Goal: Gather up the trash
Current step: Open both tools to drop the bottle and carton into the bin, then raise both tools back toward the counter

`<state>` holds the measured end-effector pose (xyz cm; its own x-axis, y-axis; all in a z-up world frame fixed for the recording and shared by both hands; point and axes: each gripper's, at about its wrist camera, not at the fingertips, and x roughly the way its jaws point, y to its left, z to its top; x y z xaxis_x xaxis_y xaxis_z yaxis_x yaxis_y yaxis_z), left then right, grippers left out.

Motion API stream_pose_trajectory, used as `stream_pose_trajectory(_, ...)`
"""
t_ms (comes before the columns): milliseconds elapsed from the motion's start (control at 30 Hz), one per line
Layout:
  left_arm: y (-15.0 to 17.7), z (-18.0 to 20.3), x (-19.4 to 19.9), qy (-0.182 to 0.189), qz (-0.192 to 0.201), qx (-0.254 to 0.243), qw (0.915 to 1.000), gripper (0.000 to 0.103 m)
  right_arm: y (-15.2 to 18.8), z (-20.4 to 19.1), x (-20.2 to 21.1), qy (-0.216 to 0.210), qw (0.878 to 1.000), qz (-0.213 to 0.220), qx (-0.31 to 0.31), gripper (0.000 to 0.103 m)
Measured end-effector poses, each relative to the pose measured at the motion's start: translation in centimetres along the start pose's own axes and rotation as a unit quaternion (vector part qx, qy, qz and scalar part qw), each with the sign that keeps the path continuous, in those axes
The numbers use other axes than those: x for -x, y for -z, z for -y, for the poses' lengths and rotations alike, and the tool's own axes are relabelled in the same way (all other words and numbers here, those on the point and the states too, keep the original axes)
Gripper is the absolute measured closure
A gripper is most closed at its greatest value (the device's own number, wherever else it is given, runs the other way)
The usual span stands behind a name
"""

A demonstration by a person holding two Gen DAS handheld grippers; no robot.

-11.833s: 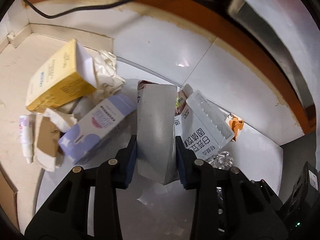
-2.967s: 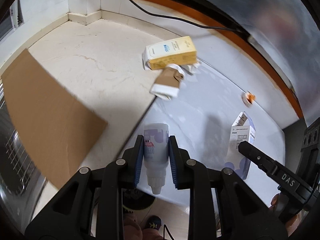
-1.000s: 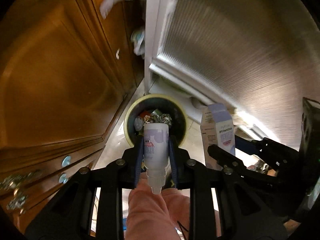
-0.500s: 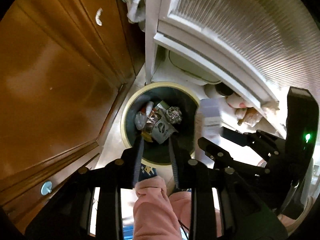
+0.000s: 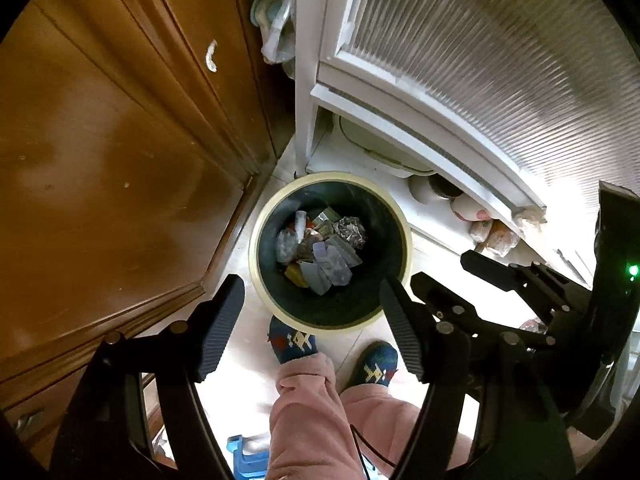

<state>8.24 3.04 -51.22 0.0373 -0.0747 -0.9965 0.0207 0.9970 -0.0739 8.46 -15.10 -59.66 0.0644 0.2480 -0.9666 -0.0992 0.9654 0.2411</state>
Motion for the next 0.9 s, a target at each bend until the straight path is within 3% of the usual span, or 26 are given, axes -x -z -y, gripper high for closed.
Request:
stream_pose_trajectory(267, 1.0, 0.7, 4.7, 0.002, 0.013, -0.008, 0.9999, 0.035, 1.0, -1.0, 4.9, 0.006, 1.000, 0.014, -0.007, 0.046)
stream_pose_trajectory(500, 2.3, 2.2, 12.0, 0.005, 0.033, -0.012, 0.9994, 0.035, 1.9, -2.4, 10.1, 0.005, 1.000, 0.024, 0.000, 0.046)
stream_pose_trajectory(900, 5.4, 4.7, 25.0, -0.009, 0.073, -0.023, 0.9970, 0.035, 4.7, -5.2, 24.2, 0.005, 0.996, 0.064, 0.054, 0.045)
